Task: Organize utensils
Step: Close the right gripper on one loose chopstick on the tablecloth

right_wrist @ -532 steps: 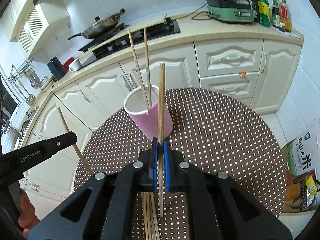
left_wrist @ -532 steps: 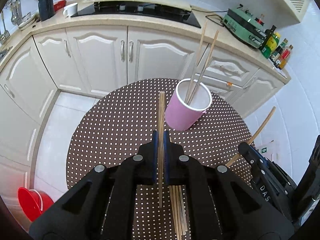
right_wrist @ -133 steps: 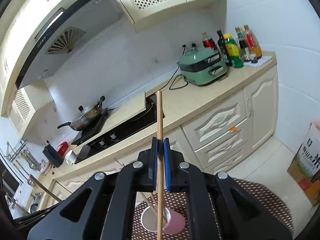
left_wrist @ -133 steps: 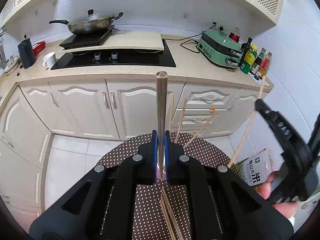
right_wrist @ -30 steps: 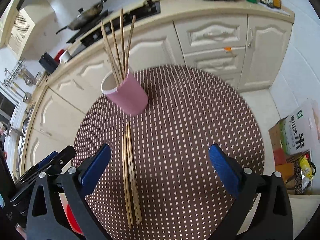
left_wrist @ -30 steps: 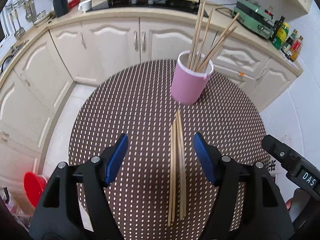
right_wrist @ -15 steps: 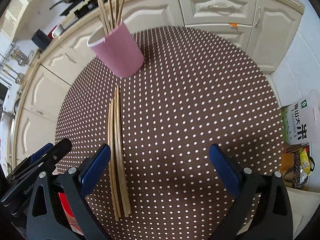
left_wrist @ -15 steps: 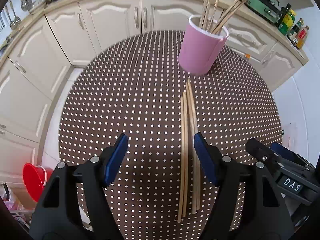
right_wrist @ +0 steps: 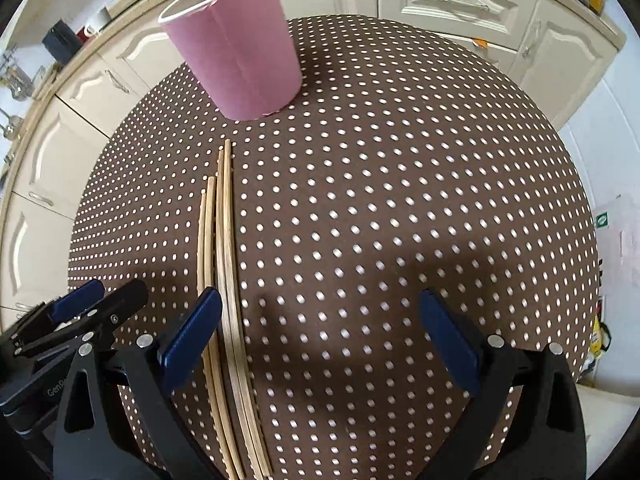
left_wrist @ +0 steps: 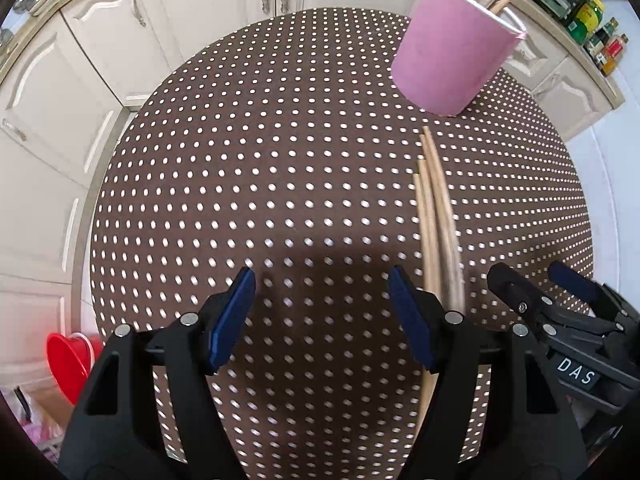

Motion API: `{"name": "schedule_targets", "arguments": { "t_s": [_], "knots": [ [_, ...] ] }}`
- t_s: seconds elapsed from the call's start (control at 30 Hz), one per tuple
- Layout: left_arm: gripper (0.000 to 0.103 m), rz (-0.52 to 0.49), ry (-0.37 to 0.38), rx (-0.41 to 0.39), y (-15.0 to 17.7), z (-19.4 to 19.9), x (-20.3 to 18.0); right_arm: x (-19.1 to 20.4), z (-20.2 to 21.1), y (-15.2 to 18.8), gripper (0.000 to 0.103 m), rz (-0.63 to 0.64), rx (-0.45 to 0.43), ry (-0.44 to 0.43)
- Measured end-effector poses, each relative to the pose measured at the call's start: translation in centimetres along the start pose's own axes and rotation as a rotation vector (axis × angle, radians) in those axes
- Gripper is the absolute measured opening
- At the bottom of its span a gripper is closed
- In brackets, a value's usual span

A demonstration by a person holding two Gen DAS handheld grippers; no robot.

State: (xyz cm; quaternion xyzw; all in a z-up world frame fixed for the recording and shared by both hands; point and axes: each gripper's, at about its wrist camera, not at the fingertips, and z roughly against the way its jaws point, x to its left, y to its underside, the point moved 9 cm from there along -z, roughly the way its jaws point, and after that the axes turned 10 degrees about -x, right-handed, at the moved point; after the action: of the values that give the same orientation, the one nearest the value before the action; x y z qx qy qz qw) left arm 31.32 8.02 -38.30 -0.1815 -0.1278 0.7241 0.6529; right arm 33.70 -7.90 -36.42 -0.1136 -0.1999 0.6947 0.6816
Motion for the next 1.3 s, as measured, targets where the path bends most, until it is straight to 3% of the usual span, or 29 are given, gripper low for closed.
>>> {"name": "schedule_targets", "arguments": {
  "t_s": [0.23, 0.37, 0.47, 0.57, 0.6, 0.67, 0.8, 1.0, 1.1, 1.3],
  "knots": [
    [0.068, -0.021, 0.042, 0.012, -1.3, -0.8, 0.8, 0.8, -2.0, 0.2, 0.095, 0.061, 0.040, 0.094],
    [0.068, -0.021, 0.055, 0.025, -1.3, -1.0, 0.6, 0.5, -2.3, -0.1, 0.094, 0.045, 0.039, 0.096],
    [0.068, -0.010, 0.063, 0.035, -0.8, -1.0, 0.4, 0.5, -2.5, -0.4, 0.085, 0.035, 0.038, 0.059],
    [0.068, -0.001, 0.065, 0.045, 0.0, -1.2, -0.4, 1.7, -2.2, -1.0, 0.057, 0.079, 0.010, 0.009],
    [0.068, 0.004, 0.055, 0.047, 0.0, -1.2, -0.4, 2.3, -2.2, -1.2, 0.042, 0.077, 0.012, -0.026],
    [0.068, 0.019, 0.052, 0.054, 0.3, -1.5, -0.4, 2.4, -2.2, -1.3, 0.034, 0.070, 0.001, -0.064],
    [0.068, 0.052, 0.032, 0.063, 0.4, -1.6, -0.5, 1.7, -2.2, -1.4, 0.006, -0.018, 0.011, -0.194],
    [0.068, 0.094, -0.014, 0.079, 0.7, -2.0, -1.8, 0.1, -2.2, -1.9, 0.006, 0.028, 0.058, -0.262],
    [0.068, 0.125, -0.062, 0.070, 0.9, -2.0, -2.4, 1.6, -2.2, -2.3, 0.013, 0.052, 0.082, -0.273],
    [0.068, 0.144, -0.139, 0.054, 1.1, -1.9, -3.2, 2.4, -3.0, -2.6, 0.014, 0.152, 0.090, -0.291]
  ]
}}
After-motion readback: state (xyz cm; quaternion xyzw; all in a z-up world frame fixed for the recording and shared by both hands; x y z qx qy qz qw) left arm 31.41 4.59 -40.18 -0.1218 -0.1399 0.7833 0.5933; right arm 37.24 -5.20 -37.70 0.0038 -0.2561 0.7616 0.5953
